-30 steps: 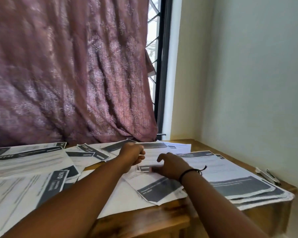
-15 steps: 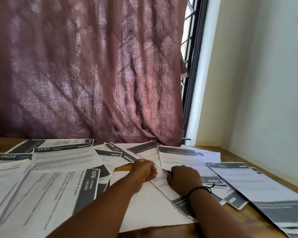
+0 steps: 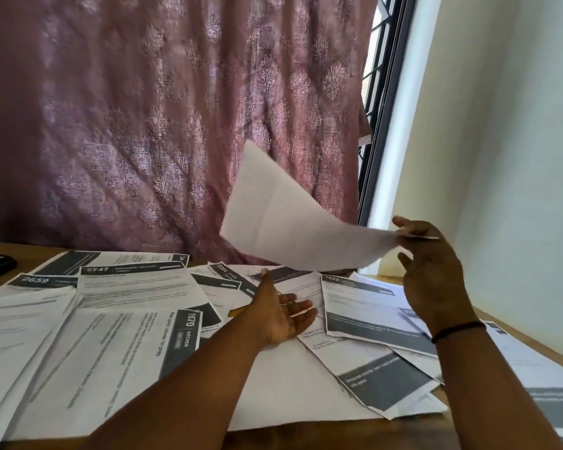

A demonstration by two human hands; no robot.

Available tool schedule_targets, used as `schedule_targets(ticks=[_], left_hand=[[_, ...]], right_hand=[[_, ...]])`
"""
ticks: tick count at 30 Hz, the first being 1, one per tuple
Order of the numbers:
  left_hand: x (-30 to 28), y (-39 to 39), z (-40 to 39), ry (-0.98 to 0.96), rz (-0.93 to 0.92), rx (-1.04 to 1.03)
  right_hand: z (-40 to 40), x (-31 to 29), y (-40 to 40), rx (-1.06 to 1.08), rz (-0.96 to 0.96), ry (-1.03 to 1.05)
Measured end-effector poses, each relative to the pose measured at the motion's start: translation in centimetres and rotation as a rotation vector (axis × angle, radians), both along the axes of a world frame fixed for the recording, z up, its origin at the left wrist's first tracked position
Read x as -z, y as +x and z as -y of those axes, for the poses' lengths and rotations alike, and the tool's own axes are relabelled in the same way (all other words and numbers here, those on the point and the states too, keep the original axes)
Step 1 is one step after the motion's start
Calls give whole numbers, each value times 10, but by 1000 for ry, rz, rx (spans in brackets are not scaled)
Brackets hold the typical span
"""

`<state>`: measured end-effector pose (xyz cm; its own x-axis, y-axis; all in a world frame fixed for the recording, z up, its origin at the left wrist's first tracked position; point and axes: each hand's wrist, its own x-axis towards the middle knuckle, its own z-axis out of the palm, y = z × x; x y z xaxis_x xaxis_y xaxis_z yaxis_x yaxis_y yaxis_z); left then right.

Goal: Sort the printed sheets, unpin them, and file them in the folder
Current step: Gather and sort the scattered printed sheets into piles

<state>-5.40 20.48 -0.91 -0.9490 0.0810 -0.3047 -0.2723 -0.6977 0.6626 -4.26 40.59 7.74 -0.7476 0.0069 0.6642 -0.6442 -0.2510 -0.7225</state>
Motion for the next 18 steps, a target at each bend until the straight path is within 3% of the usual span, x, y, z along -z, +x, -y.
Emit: schedule_targets(ticks=[4, 6, 10, 15, 18], left_hand=[[-17, 15, 3, -29, -205, 466], [-28, 23, 10, 4, -270, 534], [-56, 32, 46, -193, -294, 431], [-83, 62, 118, -456, -217, 266], [-79, 74, 160, -495, -153, 142]], right_hand=[[-5, 24, -19, 82, 198, 121], [-4, 40, -29, 13, 326, 33], [7, 53, -43, -162, 514, -132], [56, 52, -46, -236, 468, -171], [86, 48, -48, -287, 433, -200]])
